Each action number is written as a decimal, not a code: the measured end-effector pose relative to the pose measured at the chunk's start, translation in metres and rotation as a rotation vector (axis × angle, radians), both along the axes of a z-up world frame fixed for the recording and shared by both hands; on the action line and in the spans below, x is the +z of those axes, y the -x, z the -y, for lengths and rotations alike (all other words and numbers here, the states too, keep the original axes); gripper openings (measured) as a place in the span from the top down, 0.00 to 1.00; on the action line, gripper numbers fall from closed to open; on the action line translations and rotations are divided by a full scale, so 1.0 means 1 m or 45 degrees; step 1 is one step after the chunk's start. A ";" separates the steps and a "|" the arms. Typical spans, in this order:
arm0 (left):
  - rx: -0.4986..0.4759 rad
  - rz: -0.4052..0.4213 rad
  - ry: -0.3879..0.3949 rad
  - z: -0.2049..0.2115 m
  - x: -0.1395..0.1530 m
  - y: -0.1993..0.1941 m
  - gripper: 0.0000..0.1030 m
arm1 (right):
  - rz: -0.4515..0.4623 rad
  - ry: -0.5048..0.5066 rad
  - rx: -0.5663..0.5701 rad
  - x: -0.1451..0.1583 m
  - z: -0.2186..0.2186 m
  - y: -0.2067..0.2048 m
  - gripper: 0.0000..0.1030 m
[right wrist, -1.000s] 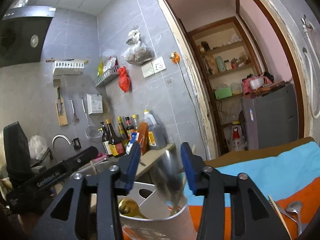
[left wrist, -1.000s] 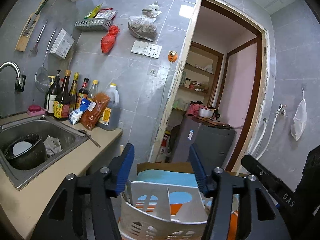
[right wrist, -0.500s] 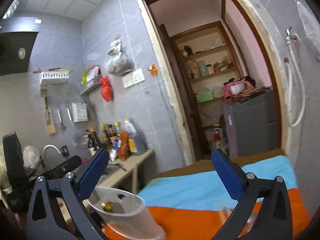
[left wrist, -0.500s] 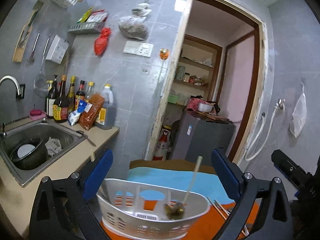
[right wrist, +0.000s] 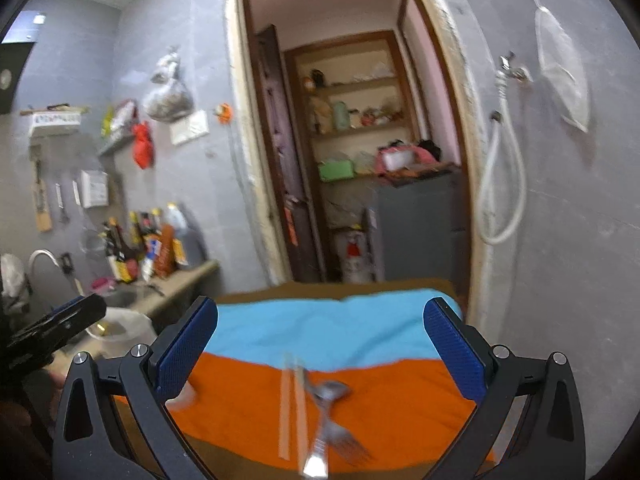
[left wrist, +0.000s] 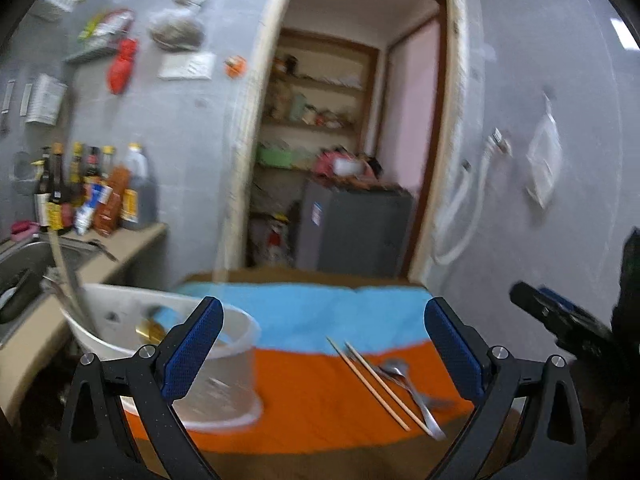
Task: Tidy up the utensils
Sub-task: 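Move both open tools back to the chopsticks, spoon and fork, then close the left tool on a wooden chopstick while the right tool grasps the silver spoon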
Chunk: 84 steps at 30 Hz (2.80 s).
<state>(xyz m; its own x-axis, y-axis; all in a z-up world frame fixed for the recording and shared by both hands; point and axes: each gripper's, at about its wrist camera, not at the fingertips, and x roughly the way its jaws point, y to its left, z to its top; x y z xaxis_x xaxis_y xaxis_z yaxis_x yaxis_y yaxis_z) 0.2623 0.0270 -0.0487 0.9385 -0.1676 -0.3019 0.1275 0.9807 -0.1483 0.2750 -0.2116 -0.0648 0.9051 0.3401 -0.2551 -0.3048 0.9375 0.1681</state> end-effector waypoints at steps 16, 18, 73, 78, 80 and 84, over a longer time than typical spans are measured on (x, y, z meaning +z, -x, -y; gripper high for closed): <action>-0.019 -0.434 -0.128 0.064 -0.090 -0.074 0.05 | -0.382 -0.003 0.038 -0.082 0.049 -0.042 0.10; -0.011 -0.471 -0.150 0.064 -0.099 -0.080 0.05 | -0.411 0.008 0.073 -0.087 0.043 -0.050 0.18; -0.164 -0.899 -0.063 0.063 -0.129 -0.157 0.95 | -0.816 0.275 0.325 -0.121 -0.037 -0.134 0.78; -0.164 -0.928 -0.026 0.059 -0.129 -0.167 0.95 | -0.820 0.295 0.291 -0.121 -0.044 -0.141 0.80; -0.166 -0.942 -0.031 0.059 -0.128 -0.169 0.95 | -0.816 0.284 0.278 -0.121 -0.042 -0.140 0.88; -0.149 -0.940 0.039 0.053 -0.128 -0.167 0.97 | -0.810 0.211 0.275 -0.121 -0.034 -0.138 0.95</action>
<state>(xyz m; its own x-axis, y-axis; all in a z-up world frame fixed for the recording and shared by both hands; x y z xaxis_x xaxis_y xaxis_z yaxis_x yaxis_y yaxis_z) 0.4290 -0.0262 -0.1763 0.4688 -0.2723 -0.8403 0.0872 0.9609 -0.2628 0.4127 -0.1779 -0.1855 0.4785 0.4063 -0.7784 -0.3768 0.8958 0.2358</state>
